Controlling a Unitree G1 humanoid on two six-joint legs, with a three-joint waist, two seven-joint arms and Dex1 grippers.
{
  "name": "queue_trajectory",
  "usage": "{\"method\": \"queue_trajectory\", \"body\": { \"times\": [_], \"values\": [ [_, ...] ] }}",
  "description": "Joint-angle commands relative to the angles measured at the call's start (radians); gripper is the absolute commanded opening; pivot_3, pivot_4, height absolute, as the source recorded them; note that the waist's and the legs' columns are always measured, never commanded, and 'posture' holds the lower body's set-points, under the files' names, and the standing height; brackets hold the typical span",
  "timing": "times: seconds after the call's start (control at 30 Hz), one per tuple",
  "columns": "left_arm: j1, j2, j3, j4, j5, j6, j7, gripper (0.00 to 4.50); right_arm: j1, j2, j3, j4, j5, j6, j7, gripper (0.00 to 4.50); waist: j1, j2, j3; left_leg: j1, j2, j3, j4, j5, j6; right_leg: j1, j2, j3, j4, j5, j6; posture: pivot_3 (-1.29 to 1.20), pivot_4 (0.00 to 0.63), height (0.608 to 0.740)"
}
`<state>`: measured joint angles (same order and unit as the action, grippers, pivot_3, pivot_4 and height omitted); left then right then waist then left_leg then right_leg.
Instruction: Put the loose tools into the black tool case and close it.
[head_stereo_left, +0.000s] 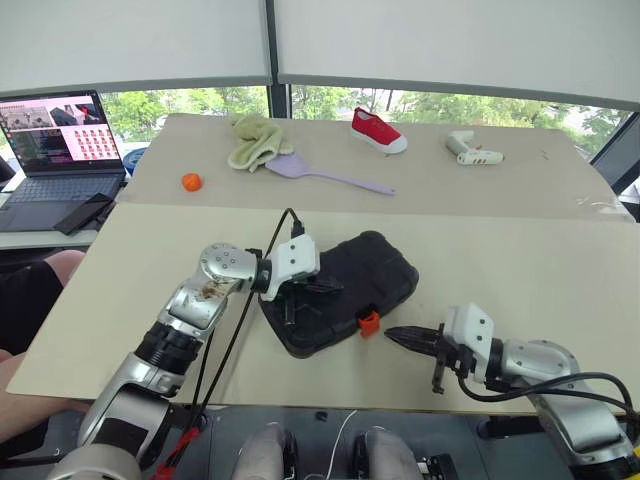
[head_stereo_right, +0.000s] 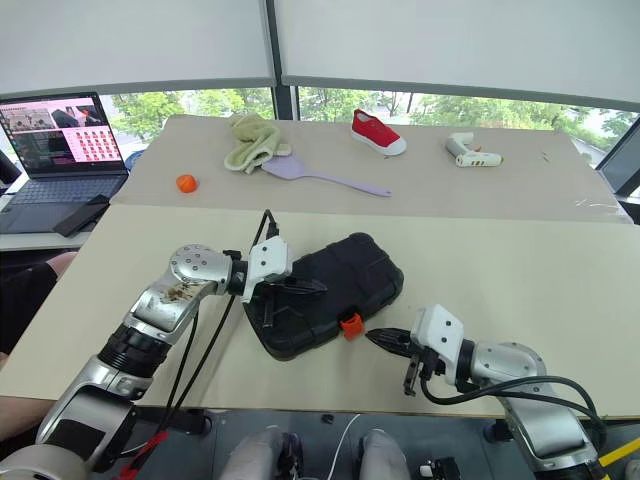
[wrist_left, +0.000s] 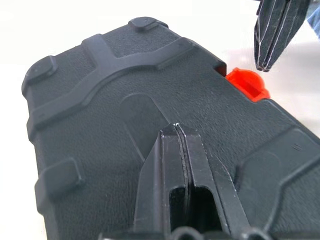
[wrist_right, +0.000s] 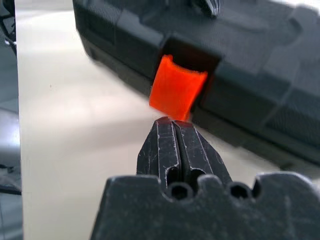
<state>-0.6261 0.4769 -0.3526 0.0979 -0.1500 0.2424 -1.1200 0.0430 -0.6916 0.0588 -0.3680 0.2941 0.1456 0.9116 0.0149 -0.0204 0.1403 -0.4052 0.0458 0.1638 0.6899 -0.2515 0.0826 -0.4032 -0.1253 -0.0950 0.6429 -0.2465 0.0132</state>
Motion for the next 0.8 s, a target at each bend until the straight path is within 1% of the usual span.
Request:
{"method": "queue_trajectory", "body": {
  "times": [0.03, 0.2, 0.33, 0.53, 0.67, 0.8],
  "values": [
    [0.053, 0.003, -0.054, 0.054, 0.056, 0.052, 0.010, 0.00, -0.029, 0.016, 0.024, 0.010, -0.028, 0.001, -0.014, 0.03, 0.001, 0.000, -0.002, 0.000, 0.000, 0.000, 0.000, -0.001, 0.001, 0.000, 0.000, 0.000, 0.000, 0.000, 0.000, 0.00, 0.150, 0.740],
    [0.057, 0.023, -0.048, 0.053, 0.062, 0.051, 0.008, 0.00, -0.065, 0.043, 0.069, 0.048, -0.063, 0.005, -0.022, 0.03, -0.002, 0.001, -0.004, 0.000, 0.000, 0.000, 0.001, -0.001, 0.002, 0.000, -0.001, 0.000, 0.000, 0.000, 0.000, 0.00, 0.150, 0.740],
    [0.055, 0.028, -0.042, 0.054, 0.062, 0.053, 0.011, 0.00, -0.092, 0.069, 0.081, 0.066, -0.068, -0.007, -0.025, 0.03, -0.003, 0.001, -0.004, 0.000, 0.000, 0.000, 0.001, -0.001, 0.002, 0.000, 0.000, 0.000, 0.000, 0.000, 0.000, 0.00, 0.150, 0.740],
    [0.060, 0.028, -0.043, 0.053, 0.065, 0.057, 0.019, 0.00, -0.112, 0.107, 0.083, 0.080, -0.077, -0.028, -0.032, 0.03, -0.008, 0.001, -0.004, 0.001, 0.001, 0.000, 0.001, -0.001, 0.001, 0.000, 0.001, 0.000, 0.000, 0.000, -0.001, 0.00, 0.150, 0.740],
    [0.062, 0.023, -0.044, 0.055, 0.066, 0.064, 0.021, 0.00, -0.126, 0.141, 0.076, 0.102, -0.101, -0.074, -0.054, 0.03, -0.010, 0.001, -0.004, 0.001, 0.002, 0.000, 0.001, -0.001, 0.001, 0.000, 0.001, 0.001, 0.000, 0.000, -0.001, 0.00, 0.150, 0.740],
    [0.062, 0.023, -0.052, 0.066, 0.070, 0.075, 0.019, 0.00, -0.138, 0.174, 0.062, 0.103, -0.089, -0.097, -0.049, 0.03, -0.014, 0.001, -0.004, 0.001, 0.003, 0.000, 0.001, 0.000, 0.000, 0.000, 0.002, 0.001, 0.001, 0.001, -0.002, 0.00, 0.150, 0.740]
  ]
}}
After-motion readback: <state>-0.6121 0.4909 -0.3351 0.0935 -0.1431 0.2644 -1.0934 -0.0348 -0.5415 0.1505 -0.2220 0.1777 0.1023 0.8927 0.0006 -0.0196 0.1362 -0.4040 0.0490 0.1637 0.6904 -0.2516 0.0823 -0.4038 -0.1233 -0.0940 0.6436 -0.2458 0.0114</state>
